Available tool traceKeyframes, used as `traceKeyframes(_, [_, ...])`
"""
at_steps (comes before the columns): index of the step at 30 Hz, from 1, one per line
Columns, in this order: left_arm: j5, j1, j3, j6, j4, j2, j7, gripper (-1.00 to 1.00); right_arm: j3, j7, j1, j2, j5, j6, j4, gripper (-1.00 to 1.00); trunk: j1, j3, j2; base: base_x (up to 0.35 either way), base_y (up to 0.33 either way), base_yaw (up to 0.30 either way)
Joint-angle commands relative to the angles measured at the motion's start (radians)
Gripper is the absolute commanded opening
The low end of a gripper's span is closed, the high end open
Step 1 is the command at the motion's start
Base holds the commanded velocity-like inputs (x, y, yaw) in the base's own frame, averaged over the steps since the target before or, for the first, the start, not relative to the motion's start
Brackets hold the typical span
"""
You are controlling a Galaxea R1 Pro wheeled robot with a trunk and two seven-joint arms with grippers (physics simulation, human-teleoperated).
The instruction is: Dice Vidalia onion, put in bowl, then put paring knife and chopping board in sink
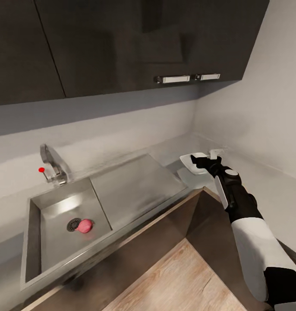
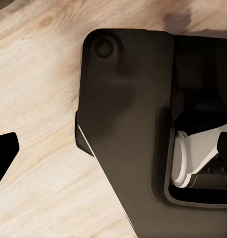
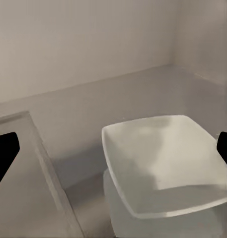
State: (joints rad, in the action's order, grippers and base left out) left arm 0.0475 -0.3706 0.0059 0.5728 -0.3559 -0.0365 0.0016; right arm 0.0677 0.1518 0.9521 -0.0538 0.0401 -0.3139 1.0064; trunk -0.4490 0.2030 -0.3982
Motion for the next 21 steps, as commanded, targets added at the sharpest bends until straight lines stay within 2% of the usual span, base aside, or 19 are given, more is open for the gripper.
traceKeyframes(1, [0.005, -0.001, 0.000, 0.001, -0.001, 0.000, 0.000, 1.00, 0.003, 0.006, 0.001, 0.000, 0.004, -0.005, 0.001, 1.00, -0.001, 0.002, -0.002, 0.115, -0.142, 0.000])
traceKeyframes(7, [0.005, -0.001, 0.000, 0.001, 0.000, 0.000, 0.000, 1.00, 0.003, 0.006, 0.001, 0.000, 0.004, -0.005, 0.001, 1.00, -0.001, 0.002, -0.002, 0.070, -0.092, 0.000])
traceKeyframes(21, [0.005, -0.001, 0.000, 0.001, 0.000, 0.000, 0.000, 1.00, 0.001, 0.006, 0.000, 0.000, 0.005, -0.005, 0.000, 1.00, -0.001, 0.002, -0.002, 0.170, -0.185, 0.000])
